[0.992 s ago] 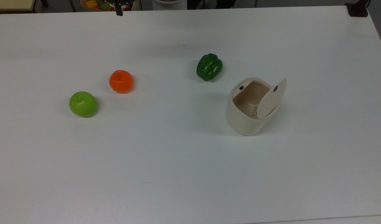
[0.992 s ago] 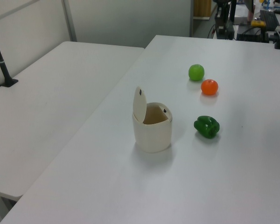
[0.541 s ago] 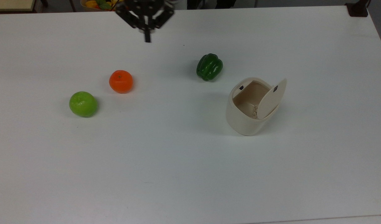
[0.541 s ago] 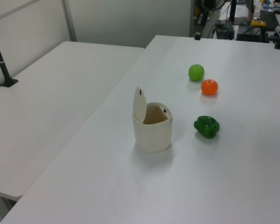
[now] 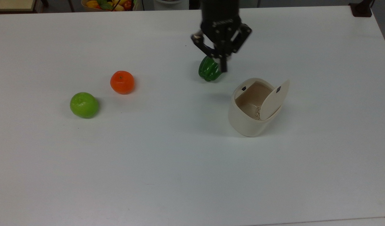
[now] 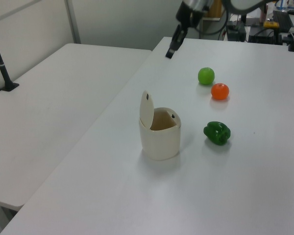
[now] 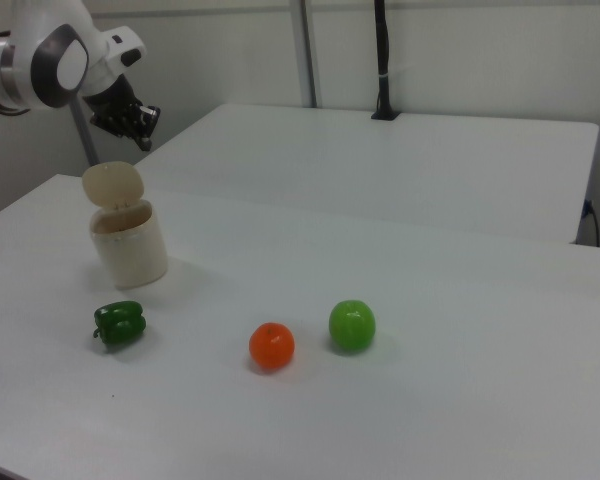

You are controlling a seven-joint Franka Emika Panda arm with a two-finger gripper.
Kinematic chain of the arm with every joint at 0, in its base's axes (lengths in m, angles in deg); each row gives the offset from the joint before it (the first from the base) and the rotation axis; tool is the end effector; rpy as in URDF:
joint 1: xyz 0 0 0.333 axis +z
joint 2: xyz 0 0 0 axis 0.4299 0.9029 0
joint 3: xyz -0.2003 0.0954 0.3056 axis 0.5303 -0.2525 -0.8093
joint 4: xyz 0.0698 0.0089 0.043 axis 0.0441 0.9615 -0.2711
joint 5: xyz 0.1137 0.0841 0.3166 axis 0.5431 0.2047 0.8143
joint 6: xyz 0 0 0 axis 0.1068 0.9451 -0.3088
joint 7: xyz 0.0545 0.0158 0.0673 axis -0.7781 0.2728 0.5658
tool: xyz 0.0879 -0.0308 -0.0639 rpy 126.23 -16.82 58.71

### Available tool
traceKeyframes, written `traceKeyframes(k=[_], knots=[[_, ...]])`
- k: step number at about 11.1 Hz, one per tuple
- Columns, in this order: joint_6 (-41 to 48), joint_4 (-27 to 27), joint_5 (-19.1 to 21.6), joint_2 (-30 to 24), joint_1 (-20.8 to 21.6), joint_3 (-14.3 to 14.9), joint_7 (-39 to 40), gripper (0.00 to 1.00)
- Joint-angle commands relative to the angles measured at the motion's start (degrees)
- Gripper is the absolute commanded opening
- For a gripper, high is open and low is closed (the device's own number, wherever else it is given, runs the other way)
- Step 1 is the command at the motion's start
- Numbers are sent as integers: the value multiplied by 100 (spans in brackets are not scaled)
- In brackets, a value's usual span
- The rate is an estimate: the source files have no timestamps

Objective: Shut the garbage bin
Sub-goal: 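Move the gripper over the cream bin toward its raised lid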

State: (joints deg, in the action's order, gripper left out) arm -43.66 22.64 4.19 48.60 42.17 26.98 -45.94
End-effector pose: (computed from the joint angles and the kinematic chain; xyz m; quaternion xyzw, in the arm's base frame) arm 0.6114 0.1886 0.6463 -0.9573 -0.1580 -0.2397 0.0331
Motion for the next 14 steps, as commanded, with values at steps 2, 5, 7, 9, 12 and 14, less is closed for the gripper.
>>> traceKeyframes(k=[2, 5, 7, 9, 12, 14], knots=[[-1374, -88, 134, 547, 534, 60, -46, 0], [-2086, -97, 134, 828, 841, 60, -46, 0], [-2448, -97, 125, 943, 991, 60, -29, 0], [-2493, -88, 116, 1013, 1027, 60, 24, 0], [-2353, -53, 55, 944, 1018, -2, 85, 0], [-1732, -88, 133, 934, 1001, -10, 777, 0]])
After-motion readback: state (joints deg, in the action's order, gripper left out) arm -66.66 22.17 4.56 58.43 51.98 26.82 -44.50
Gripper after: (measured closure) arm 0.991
